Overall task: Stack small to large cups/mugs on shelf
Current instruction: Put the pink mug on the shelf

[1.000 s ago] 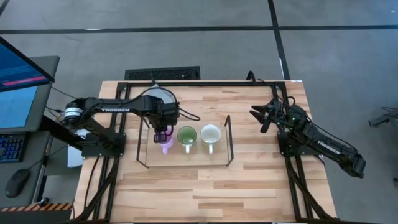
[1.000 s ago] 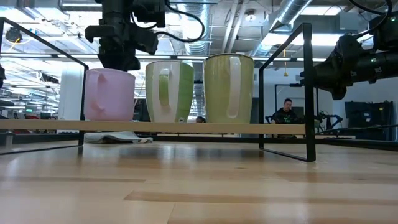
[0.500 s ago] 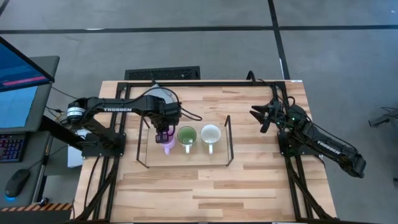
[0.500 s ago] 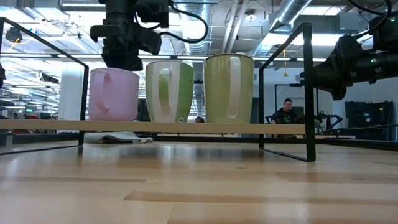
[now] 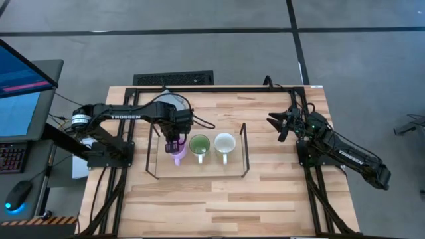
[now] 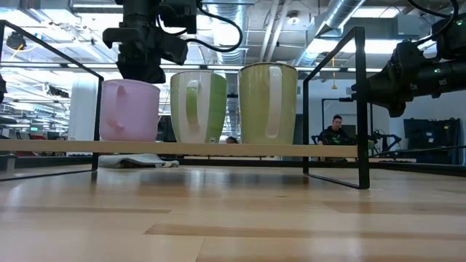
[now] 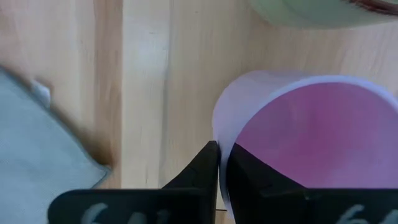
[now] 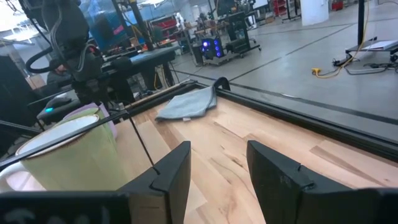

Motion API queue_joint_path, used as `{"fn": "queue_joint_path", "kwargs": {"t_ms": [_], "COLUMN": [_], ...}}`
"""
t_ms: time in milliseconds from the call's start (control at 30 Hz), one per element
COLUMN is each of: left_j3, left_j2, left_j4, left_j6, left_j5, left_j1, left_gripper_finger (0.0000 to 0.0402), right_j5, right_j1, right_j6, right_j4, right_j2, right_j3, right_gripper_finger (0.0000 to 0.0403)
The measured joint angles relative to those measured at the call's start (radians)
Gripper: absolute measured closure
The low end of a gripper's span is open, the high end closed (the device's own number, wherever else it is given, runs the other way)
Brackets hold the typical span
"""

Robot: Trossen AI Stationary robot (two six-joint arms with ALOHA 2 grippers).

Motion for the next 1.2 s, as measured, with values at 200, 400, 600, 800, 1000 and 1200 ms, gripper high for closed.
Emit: {"fn": "queue_joint_path", "kwargs": {"t_ms": [200,400,600,800,1000,1200], "left_j3": [0.0,0.001,0.001,0.001,0.001,0.001], "left_j2": [0.0,-0.001,-0.001,-0.002,-0.002,-0.002], "left_j4": [0.002,0.003,0.002,0.002,0.002,0.002], "left_j6": [0.003,0.001,0.015,0.006,0.0,-0.01], "left_j5": [0.025,0.035,0.035,0.035,0.035,0.035], "left_j1": [-0.004,-0.004,-0.004,-0.004,-0.004,-0.004], "left_gripper_finger": [0.0385,0.0384,0.0384,0.0384,0.0384,0.0384], "right_j5": [0.0,0.0,0.0,0.0,0.0,0.0], "right_j1": [0.0,0.0,0.0,0.0,0.0,0.0], "right_j6": [0.0,0.0,0.0,0.0,0.0,0.0], "right_j4": [0.0,0.0,0.0,0.0,0.0,0.0], "right_j2": [0.0,0.0,0.0,0.0,0.0,0.0], "right_j3": [0.0,0.0,0.0,0.0,0.0,0.0], "right_gripper_finger": [0.0225,0.0225,0.0225,0.0225,0.0225,0.0225]}}
